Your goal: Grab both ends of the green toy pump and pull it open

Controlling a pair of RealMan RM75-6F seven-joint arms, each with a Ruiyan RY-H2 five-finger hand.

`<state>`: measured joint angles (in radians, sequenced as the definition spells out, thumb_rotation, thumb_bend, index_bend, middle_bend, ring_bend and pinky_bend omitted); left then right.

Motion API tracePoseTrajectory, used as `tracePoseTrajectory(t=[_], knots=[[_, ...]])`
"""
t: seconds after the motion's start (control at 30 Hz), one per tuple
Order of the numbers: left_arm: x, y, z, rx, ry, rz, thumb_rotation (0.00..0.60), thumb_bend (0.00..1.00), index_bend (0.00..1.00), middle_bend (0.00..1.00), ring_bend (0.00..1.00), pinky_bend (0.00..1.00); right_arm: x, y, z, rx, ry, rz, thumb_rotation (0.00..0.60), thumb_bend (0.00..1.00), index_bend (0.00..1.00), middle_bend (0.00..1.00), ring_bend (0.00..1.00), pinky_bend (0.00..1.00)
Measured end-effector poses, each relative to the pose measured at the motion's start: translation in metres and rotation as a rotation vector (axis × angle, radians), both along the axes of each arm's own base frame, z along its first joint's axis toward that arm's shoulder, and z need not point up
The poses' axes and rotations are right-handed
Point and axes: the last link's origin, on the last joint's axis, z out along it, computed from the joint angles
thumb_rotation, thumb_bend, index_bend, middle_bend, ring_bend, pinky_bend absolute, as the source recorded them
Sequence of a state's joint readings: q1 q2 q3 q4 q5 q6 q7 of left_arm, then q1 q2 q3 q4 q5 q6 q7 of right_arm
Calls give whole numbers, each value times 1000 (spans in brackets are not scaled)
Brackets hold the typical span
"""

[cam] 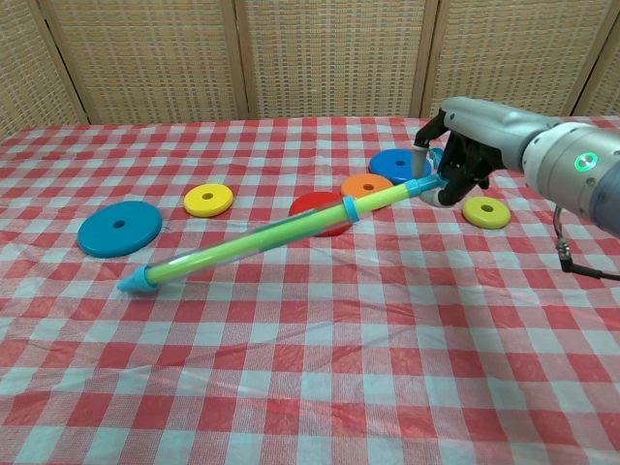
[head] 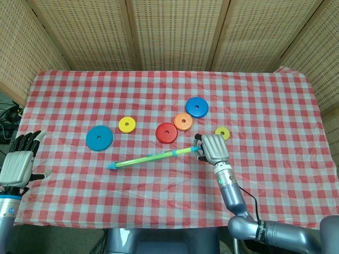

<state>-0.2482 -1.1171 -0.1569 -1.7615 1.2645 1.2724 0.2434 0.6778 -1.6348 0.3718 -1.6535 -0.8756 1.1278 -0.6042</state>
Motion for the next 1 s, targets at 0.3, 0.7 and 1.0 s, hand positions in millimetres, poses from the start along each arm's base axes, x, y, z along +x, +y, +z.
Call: tracePoseTrajectory(t=[0.3, 0.7, 1.0], knots=[[39, 31, -10, -55, -3, -48, 600, 112, 72, 0, 0, 0, 4, -21, 18, -26, 1, -14, 600, 574, 715, 1000, 964, 719], [60, 56, -33, -59, -81, -20, 600, 243, 298, 0, 0, 0, -4, -34, 26, -33, 2, -39, 600, 574, 718, 1000, 964, 719], [81, 91, -62, -147, -160, 41, 600, 274, 319, 0, 0, 0, -6, -32, 31, -40, -4, -52, 600, 576, 719, 1000, 964, 719]])
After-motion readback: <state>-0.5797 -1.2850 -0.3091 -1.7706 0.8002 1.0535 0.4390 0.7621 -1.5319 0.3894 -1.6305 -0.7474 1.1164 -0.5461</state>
